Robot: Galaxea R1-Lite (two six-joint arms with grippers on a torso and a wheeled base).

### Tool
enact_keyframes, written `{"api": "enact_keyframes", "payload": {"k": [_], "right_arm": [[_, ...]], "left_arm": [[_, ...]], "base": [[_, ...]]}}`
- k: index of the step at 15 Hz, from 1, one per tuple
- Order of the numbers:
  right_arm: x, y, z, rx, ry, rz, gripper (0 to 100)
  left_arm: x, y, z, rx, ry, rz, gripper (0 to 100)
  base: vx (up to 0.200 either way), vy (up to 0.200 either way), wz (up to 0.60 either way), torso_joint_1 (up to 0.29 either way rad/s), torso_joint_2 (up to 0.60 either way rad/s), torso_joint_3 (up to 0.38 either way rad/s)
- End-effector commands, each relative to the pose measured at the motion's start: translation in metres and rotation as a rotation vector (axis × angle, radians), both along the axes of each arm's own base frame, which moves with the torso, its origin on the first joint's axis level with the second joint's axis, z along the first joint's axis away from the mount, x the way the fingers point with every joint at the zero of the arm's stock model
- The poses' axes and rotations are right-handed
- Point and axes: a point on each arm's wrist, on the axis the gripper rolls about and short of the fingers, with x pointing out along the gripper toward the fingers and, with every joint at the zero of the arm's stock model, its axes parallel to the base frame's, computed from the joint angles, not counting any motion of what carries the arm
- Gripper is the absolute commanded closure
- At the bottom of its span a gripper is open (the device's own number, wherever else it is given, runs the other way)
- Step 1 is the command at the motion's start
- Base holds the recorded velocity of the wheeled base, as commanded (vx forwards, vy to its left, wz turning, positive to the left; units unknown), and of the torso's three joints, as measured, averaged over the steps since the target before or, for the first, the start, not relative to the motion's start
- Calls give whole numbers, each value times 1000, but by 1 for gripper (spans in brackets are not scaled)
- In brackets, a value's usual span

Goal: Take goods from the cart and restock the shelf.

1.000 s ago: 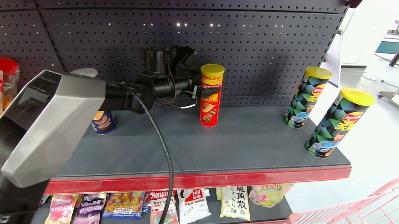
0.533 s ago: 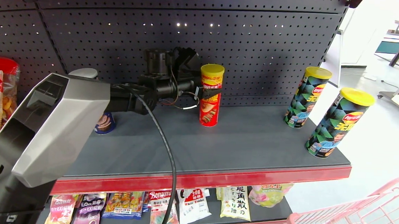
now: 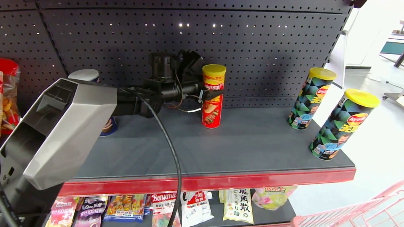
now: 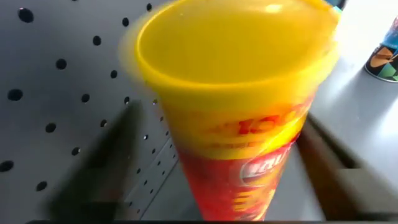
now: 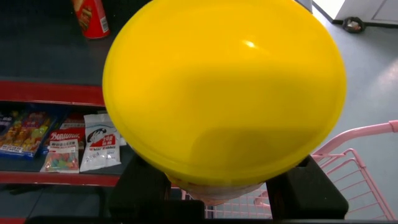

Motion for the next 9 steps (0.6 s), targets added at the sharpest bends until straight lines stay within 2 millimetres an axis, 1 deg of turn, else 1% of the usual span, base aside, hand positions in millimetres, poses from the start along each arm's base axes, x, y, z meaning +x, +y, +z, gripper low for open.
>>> {"api": "enact_keyframes", "payload": {"k": [1,6,8,9], "right_arm": [[0,0,0,0,-1,-5,100],[0,0,0,0,0,-5,100],[0,0,0,0,-1,-5,100],[0,0,-1,-1,2,-5,100]], "left_arm": [[1,-1,-3,0,4,3,100],[0,-1,1,-6,-4,3,100],[-8,-1,17,-15,-22,8,100],[-15,2,28,-24,-18,25,100]], "base": [[0,0,0,0,0,0],[0,0,0,0,0,0],[0,0,0,0,0,0],[0,0,0,0,0,0]]}}
